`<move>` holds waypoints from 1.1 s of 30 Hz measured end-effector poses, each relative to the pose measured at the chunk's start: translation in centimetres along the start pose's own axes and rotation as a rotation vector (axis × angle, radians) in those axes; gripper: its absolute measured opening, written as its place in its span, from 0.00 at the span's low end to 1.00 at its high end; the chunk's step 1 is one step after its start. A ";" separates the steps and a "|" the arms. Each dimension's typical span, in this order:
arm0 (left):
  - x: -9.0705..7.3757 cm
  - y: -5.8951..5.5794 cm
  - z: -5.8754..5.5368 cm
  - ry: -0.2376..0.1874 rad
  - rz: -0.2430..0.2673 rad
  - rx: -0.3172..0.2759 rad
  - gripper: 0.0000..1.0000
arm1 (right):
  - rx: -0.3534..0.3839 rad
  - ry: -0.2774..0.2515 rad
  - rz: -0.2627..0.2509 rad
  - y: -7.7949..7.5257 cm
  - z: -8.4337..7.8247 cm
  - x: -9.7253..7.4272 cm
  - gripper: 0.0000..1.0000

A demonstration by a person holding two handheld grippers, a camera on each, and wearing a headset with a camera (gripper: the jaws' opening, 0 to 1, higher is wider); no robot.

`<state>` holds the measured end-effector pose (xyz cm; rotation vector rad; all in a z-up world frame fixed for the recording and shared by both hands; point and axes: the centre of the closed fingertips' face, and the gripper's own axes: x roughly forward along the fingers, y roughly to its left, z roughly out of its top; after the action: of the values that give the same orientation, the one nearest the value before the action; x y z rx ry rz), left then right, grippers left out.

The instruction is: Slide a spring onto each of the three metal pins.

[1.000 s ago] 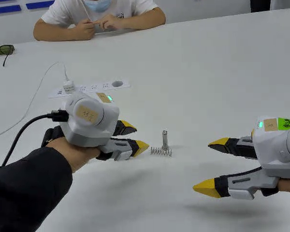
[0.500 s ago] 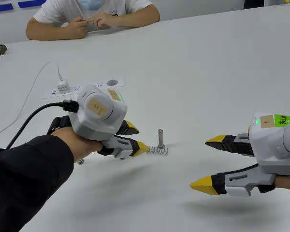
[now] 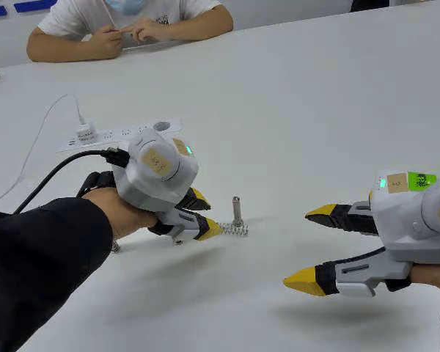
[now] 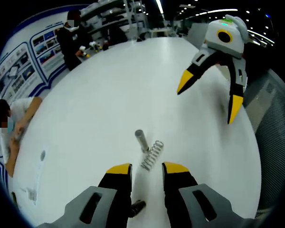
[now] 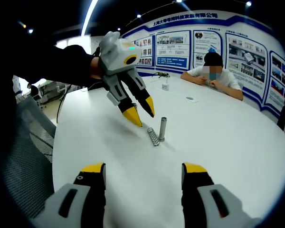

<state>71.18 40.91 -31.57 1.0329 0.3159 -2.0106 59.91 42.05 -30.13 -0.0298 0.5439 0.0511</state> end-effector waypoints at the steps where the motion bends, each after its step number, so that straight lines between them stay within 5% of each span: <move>1: 0.1 -0.1 0.0 0.003 -0.004 -0.001 0.25 | 0.001 0.000 0.000 0.0 0.0 0.0 0.66; 19: 2.0 -0.6 -0.5 0.080 -0.050 0.069 0.21 | 0.011 0.001 -0.004 -0.3 -0.3 0.0 0.66; 33: 2.4 -1.3 -1.3 0.125 -0.087 0.069 0.15 | 0.014 -0.005 -0.007 -0.4 -0.2 -0.1 0.66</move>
<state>70.18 41.03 -34.44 1.2099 0.3657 -2.0501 59.78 41.64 -30.26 -0.0176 0.5396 0.0401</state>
